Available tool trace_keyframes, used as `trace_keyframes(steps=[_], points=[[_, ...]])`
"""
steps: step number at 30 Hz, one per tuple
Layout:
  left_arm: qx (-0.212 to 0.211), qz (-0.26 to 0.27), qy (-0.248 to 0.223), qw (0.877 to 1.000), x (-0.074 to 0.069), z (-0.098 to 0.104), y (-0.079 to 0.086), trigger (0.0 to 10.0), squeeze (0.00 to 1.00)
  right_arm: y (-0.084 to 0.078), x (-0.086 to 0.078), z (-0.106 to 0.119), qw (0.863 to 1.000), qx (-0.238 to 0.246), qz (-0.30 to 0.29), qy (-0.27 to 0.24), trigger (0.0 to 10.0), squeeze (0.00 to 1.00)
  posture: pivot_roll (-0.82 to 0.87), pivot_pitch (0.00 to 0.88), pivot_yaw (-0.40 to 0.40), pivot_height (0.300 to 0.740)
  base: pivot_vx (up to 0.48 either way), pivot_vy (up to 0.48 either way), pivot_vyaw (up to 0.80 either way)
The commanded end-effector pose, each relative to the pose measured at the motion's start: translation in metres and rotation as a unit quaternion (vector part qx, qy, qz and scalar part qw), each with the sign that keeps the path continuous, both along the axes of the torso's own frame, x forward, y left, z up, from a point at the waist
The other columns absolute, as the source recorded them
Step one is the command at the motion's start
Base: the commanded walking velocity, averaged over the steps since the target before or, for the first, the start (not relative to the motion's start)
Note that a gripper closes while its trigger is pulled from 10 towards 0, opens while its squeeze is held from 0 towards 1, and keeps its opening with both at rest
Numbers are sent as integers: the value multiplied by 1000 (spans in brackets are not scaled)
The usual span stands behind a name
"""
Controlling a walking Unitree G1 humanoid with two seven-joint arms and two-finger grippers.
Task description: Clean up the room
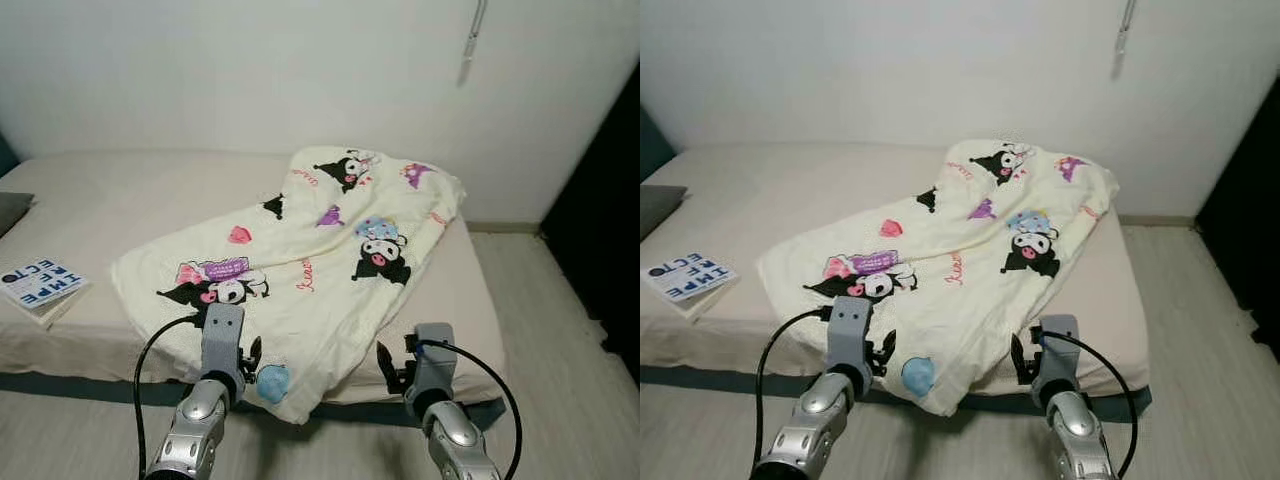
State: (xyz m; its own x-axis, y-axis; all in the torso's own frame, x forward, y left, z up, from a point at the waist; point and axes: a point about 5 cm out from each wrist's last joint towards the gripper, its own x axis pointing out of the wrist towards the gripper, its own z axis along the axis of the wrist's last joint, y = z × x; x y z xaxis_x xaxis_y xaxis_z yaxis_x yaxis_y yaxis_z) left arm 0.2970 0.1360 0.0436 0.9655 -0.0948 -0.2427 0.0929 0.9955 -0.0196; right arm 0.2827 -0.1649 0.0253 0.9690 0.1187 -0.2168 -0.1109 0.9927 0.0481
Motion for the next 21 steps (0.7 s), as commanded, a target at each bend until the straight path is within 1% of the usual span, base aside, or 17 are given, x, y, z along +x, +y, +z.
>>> trace_keyframes(steps=[1,8,12,15,21], points=[[3,1,-4,1000,-1,0,2,10000,0,0,-4,-3,1000,6,-6,3,10000,0,31,109,19,740,0,0,0],[6,0,-7,1000,0,1,3,10000,0,0,-4,-3,1000,7,-7,2,10000,0,30,110,20,740,0,0,0],[1,-2,-16,1000,0,3,2,10000,0,-1,-5,-3,1000,6,-7,2,10000,0,28,112,18,740,0,0,0],[-4,-2,-21,1000,0,4,2,10000,0,-1,-5,-3,1000,6,-6,1,10000,0,28,112,15,740,305,0,0],[-10,-1,-25,1000,0,5,2,10000,0,-1,-4,-2,1000,5,-4,1,10000,0,28,116,11,740,416,0,0]])
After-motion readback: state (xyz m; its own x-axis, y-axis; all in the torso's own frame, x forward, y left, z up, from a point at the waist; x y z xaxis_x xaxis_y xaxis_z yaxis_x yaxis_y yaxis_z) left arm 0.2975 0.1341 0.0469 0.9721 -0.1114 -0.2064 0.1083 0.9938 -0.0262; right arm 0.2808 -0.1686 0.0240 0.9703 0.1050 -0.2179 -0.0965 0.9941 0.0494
